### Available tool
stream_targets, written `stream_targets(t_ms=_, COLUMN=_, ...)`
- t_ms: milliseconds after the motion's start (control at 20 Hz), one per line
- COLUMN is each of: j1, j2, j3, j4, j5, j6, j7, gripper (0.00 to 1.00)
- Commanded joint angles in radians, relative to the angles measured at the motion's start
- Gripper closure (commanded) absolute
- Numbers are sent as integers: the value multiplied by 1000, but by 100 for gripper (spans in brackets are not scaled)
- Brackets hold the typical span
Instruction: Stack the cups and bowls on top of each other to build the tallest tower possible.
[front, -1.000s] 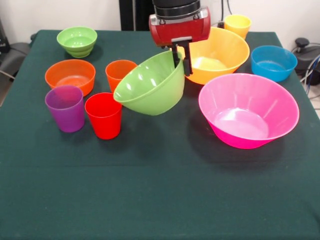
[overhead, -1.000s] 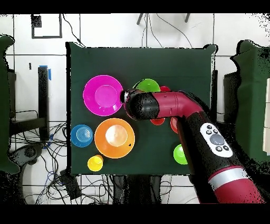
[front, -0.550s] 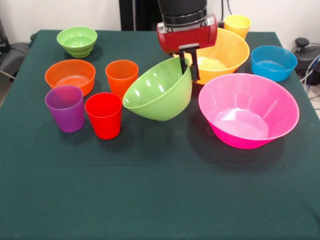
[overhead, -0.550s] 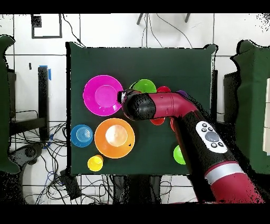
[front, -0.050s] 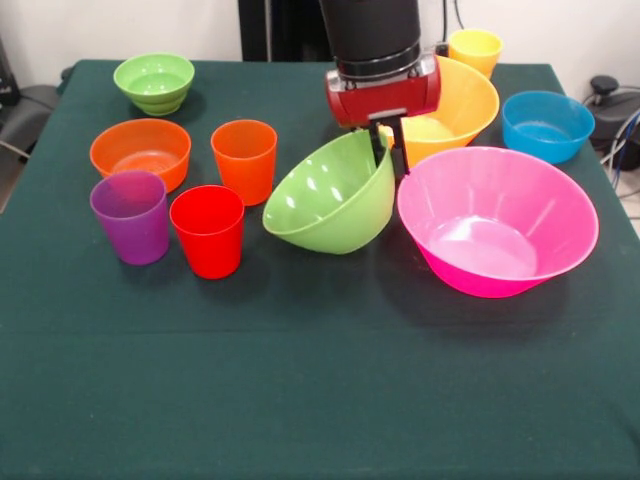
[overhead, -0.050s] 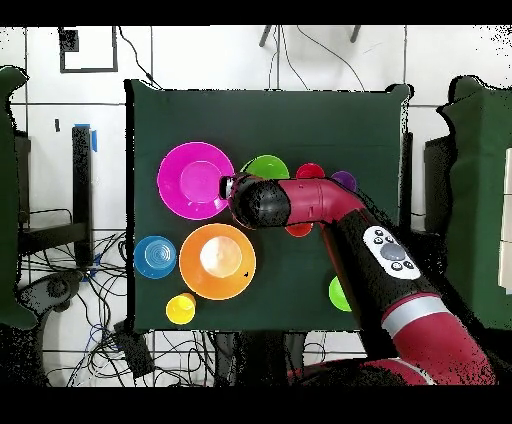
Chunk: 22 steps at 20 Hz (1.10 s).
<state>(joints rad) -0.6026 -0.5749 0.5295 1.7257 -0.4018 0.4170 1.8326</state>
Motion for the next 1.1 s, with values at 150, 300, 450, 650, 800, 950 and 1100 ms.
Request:
stream_targets(t_ms=150, j1=28, j2=72, j3=14, j4=-95, j5=-121, j6=-57, j7=-74, gripper=100)
stream_targets(t_ms=300, j1=22, j2=79, j3=21, j4=-107, j5=-129, j6=-48, j7=-80, gripper=100)
stream_targets(t_ms=450, j1=20, j2=75, j3=23, j4=-110, j5=-135, j6=-42, j7=-77, gripper=100)
stream_targets(t_ms=650, j1=20, j2=70, j3=22, j4=-112, j5=-143, j6=-36, j7=-75, gripper=100)
stream_targets(t_ms=800, j1=19, j2=58, j3=18, j4=-104, j5=-146, j6=-34, j7=-75, gripper=100)
stream_targets(t_ms=950, j1=26, j2=52, j3=12, j4=-111, j5=-147, j6=-25, j7=-76, gripper=100)
stream_targets(t_ms=1100, j1=28, j2=50, j3=10, j4=-108, j5=-148, j6=-25, j7=-74, gripper=100)
